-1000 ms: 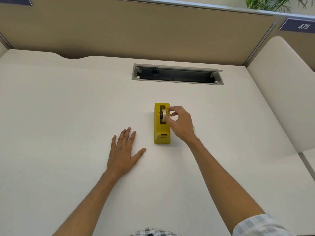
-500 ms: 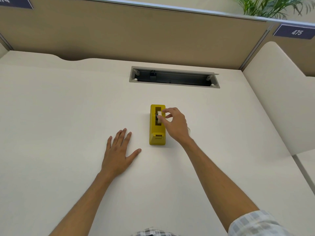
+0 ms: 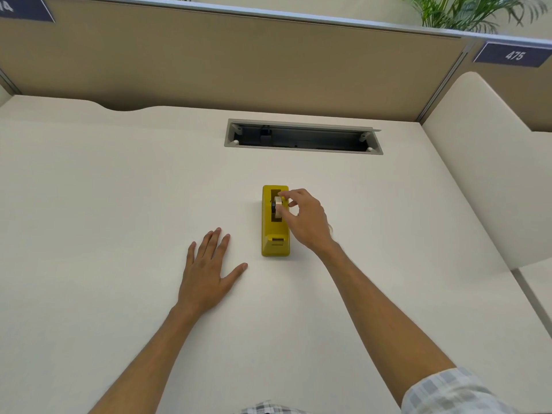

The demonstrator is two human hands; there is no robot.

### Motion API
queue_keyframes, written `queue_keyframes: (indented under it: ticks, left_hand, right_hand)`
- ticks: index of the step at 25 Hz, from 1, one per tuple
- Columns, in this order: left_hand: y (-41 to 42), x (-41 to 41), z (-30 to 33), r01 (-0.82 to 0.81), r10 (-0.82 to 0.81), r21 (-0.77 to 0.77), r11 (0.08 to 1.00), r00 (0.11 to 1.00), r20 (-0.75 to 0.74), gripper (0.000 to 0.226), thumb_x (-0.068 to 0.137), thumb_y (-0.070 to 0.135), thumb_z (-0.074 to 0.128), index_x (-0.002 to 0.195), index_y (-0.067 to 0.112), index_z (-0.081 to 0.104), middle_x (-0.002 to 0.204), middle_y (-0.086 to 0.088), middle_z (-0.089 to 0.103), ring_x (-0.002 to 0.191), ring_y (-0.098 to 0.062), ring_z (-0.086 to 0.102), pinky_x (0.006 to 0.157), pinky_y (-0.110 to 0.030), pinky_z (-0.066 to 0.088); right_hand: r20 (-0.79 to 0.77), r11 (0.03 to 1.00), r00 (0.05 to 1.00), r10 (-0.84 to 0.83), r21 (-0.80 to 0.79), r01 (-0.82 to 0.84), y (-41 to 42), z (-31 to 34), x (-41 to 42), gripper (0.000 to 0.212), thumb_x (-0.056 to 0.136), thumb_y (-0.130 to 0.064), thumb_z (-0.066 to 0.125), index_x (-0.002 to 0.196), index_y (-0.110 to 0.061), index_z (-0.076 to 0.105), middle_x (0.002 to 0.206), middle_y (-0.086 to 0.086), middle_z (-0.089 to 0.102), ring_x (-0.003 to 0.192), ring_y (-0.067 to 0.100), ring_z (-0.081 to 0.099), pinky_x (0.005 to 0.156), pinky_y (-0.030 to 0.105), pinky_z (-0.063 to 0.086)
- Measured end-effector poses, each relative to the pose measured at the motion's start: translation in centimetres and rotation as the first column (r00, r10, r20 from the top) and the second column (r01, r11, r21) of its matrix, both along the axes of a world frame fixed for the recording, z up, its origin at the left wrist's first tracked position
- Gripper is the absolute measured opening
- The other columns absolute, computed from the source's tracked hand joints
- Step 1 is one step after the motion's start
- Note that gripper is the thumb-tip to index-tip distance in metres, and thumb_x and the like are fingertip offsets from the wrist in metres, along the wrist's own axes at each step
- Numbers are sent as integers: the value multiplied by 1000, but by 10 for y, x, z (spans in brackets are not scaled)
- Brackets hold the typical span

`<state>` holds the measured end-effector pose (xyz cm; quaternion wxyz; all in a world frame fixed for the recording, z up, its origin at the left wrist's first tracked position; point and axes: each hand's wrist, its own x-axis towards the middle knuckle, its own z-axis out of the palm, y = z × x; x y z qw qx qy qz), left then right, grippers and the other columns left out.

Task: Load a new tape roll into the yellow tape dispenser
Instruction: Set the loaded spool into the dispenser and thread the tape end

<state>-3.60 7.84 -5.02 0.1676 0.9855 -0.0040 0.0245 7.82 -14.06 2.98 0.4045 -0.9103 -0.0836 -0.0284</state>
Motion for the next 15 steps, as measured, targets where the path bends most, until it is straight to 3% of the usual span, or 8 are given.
queue_keyframes:
  ticks: [8,15]
  left_hand:
    - [0,0,2,2,-2,3,1000,1000,-9,86,86,76,16,154,24,23,165,1,14,153,-14,7,124,-44,3]
    - [0,-2,5,3,-3,3,1000,1000,-17,90,83,79,9,154,24,21,165,1,13,153,-14,6,124,-43,2]
  right_hand:
    - [33,998,999,38,-49,-36,-2,4,-3,37,86,-34,67,122,-25,63,120,-9,61,98,8,61,76,29,51]
    - [65,989,996,61,-141,-52,-2,3,-3,29,92,-38,61,117,-25,66,123,-9,59,95,13,62,74,33,53]
